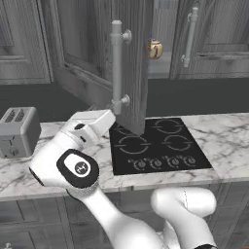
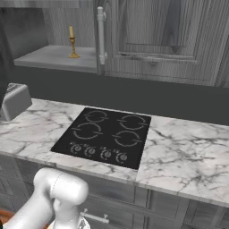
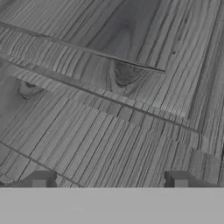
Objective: Pick the candle and candle from the dining table and place them in the open cabinet. Close the cabinet after placing the objects.
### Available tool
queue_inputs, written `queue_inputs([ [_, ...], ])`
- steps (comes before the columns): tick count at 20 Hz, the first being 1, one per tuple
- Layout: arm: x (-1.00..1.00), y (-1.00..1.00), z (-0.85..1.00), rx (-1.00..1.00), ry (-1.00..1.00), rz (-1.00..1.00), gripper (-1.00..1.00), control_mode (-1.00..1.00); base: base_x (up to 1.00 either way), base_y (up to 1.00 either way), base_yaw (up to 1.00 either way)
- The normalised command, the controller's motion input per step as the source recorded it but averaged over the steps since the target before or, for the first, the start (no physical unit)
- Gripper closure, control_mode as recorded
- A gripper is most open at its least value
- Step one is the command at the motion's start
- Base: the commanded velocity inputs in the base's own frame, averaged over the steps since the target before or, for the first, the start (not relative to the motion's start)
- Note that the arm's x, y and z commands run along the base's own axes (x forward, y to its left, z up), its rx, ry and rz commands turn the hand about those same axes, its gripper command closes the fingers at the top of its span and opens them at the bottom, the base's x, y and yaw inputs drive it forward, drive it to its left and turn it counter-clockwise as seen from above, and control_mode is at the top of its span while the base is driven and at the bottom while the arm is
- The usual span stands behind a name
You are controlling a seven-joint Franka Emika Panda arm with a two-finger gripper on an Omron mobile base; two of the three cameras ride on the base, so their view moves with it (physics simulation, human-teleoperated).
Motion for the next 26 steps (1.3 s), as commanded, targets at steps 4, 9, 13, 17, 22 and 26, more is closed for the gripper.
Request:
queue_inputs([
  [4, 0.0, -0.87, 0.25, 0.28, -0.08, 0.25, -1.0, -1.0, 0.0, 0.0, 0.0],
  [9, 0.08, -0.85, 0.31, 0.28, -0.07, 0.25, -1.0, -1.0, 0.0, 0.0, 0.0],
  [13, 0.22, -0.82, 0.4, 0.3, -0.05, 0.25, -1.0, -1.0, 0.0, 0.0, 0.0],
  [17, 0.26, -0.8, 0.42, 0.3, -0.04, 0.25, -1.0, -1.0, 0.0, 0.0, 0.0],
  [22, 0.34, -0.74, 0.47, 0.31, -0.02, 0.26, -1.0, -1.0, 0.0, 0.0, 0.0],
  [26, 0.42, -0.67, 0.52, 0.28, 0.0, 0.26, -1.0, -1.0, 0.0, 0.0, 0.0],
])
